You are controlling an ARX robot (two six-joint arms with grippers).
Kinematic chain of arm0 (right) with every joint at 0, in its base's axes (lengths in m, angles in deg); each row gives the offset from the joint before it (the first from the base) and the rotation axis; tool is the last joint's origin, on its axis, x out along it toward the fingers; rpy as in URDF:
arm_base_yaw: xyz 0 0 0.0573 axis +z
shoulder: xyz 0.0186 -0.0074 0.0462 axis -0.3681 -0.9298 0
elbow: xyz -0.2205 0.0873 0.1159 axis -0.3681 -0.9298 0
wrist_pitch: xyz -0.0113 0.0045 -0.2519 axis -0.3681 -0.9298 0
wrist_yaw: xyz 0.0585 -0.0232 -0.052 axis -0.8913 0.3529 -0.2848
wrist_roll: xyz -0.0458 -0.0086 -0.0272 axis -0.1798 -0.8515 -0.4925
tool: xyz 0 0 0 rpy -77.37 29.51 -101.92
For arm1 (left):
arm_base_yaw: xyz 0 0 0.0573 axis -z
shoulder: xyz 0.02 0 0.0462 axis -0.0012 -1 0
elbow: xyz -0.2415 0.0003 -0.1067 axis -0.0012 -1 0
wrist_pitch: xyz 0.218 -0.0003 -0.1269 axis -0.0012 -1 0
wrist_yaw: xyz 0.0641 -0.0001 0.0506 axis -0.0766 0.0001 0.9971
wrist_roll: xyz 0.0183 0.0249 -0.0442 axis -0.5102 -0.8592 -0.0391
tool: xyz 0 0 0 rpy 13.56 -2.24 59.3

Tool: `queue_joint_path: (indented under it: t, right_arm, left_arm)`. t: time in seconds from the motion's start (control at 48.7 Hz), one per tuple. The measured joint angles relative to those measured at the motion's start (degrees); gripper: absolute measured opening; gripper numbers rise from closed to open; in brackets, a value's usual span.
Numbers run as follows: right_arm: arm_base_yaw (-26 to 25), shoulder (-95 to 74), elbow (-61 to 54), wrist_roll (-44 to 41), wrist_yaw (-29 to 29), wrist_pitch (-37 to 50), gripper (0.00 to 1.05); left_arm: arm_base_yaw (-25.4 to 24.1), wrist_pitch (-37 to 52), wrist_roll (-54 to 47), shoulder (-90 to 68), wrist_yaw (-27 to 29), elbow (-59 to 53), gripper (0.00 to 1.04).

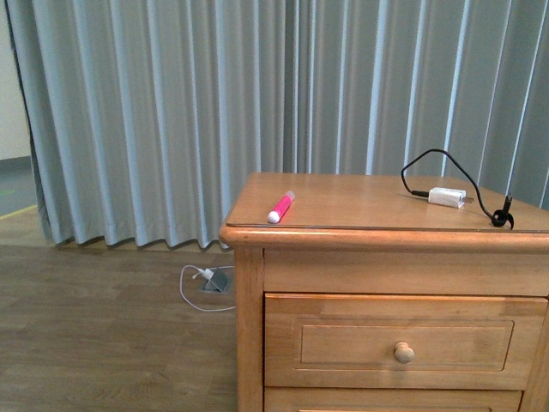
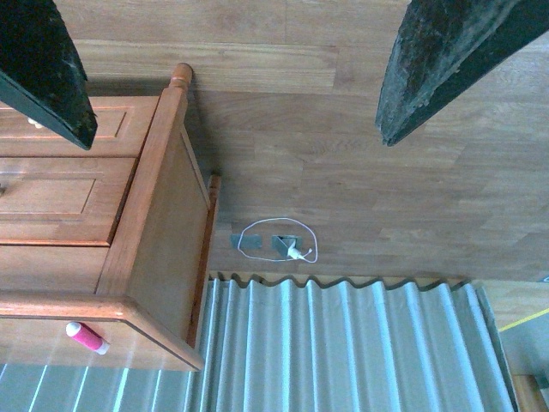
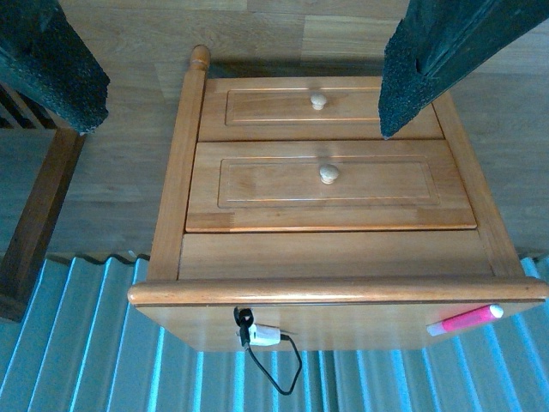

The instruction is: Place pink marker in drawer with both arms

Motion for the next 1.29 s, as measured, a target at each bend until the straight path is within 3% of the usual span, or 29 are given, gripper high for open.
queue_joint_path:
  t: [0.945,1.088,1.294]
  right_arm:
    - [0.00,0.00,0.00,0.00,0.00,0.00,0.96]
    - [0.07,-7.32,3.67,5.92,-3.58,-9.46,0.96]
    - [3.82,-26.69,5.31,7.85,-0.94,6.08,0.96]
  left_arm:
    - [0.00,0.00,0.00,0.00,0.00,0.00,0.99]
    - [0.00,0.00,0.00,0.00,0.00,0.00,0.99]
    - [0.00,0.00,0.00,0.00,0.00,0.00,0.99]
